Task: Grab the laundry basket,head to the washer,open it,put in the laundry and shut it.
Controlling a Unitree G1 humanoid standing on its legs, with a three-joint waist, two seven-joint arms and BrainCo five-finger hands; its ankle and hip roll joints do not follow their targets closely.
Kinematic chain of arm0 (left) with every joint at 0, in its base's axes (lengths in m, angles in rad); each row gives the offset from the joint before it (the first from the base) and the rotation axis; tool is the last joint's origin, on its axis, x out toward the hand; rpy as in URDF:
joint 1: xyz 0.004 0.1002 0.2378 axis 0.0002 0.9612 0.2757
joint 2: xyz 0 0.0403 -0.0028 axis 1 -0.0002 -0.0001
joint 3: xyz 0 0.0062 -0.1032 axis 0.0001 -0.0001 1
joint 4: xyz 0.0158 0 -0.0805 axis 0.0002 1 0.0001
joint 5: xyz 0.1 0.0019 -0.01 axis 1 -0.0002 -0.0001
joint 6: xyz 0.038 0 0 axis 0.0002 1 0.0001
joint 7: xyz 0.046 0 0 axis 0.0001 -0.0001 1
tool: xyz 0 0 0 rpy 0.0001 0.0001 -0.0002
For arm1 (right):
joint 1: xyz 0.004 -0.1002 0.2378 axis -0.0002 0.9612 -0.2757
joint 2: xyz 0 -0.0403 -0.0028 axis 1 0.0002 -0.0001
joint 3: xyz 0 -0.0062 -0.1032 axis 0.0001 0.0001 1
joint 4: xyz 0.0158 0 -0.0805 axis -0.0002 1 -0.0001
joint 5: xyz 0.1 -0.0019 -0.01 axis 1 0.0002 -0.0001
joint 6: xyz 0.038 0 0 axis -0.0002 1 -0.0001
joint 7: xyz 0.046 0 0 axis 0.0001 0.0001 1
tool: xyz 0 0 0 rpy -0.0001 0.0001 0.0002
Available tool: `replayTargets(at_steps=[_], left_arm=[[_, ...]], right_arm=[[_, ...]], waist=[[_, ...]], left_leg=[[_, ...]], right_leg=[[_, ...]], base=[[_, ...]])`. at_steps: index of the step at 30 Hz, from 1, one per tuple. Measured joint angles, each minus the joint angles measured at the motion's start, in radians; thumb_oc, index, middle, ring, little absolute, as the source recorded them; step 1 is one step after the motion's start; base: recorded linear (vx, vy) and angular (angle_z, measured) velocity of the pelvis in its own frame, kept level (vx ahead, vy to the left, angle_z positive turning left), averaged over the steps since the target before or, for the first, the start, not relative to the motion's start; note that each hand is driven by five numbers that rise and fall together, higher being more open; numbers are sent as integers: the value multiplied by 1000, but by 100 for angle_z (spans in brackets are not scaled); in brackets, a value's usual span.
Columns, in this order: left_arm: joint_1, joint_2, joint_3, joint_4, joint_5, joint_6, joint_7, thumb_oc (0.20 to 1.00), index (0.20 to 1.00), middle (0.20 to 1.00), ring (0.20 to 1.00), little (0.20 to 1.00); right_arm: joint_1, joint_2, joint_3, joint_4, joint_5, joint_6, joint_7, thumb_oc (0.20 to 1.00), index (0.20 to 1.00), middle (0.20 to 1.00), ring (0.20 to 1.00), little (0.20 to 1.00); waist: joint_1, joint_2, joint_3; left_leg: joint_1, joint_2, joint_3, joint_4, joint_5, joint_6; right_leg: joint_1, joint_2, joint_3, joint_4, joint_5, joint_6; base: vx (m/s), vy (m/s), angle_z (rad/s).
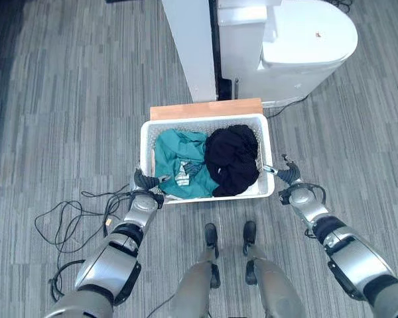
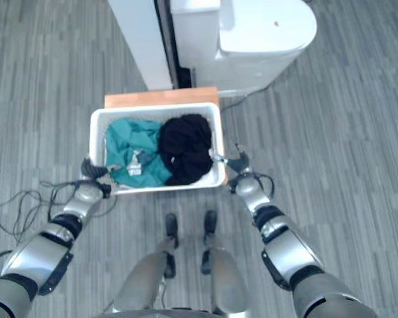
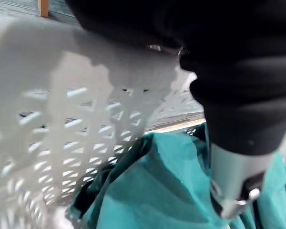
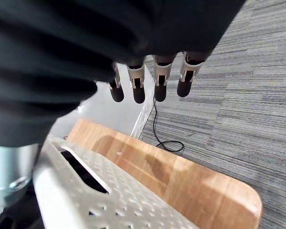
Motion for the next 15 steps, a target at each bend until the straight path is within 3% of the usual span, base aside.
replayTargets(at_steps=[4, 15], left_arm=[[-66, -9, -60, 37, 0, 2, 10, 1000, 1000, 1000, 1000, 1000], [14, -14, -47, -28, 4, 2, -6, 1000, 1000, 1000, 1000, 1000]], right_arm=[[-128, -6, 145, 54, -25, 41, 7, 1000, 1000, 1000, 1000, 1000], [-23, -11, 31, 14, -47, 27, -12, 1000, 1000, 1000, 1000, 1000]], waist=[[21, 7, 5], [23, 8, 5]], left_leg=[[-30, 6, -11, 2, 9, -4], [21, 0, -22, -17, 10, -2]], right_leg=[[-22, 6, -13, 0, 5, -8], [23, 3, -11, -3, 10, -15]], base=[[-25, -44, 9], [-5, -4, 3]])
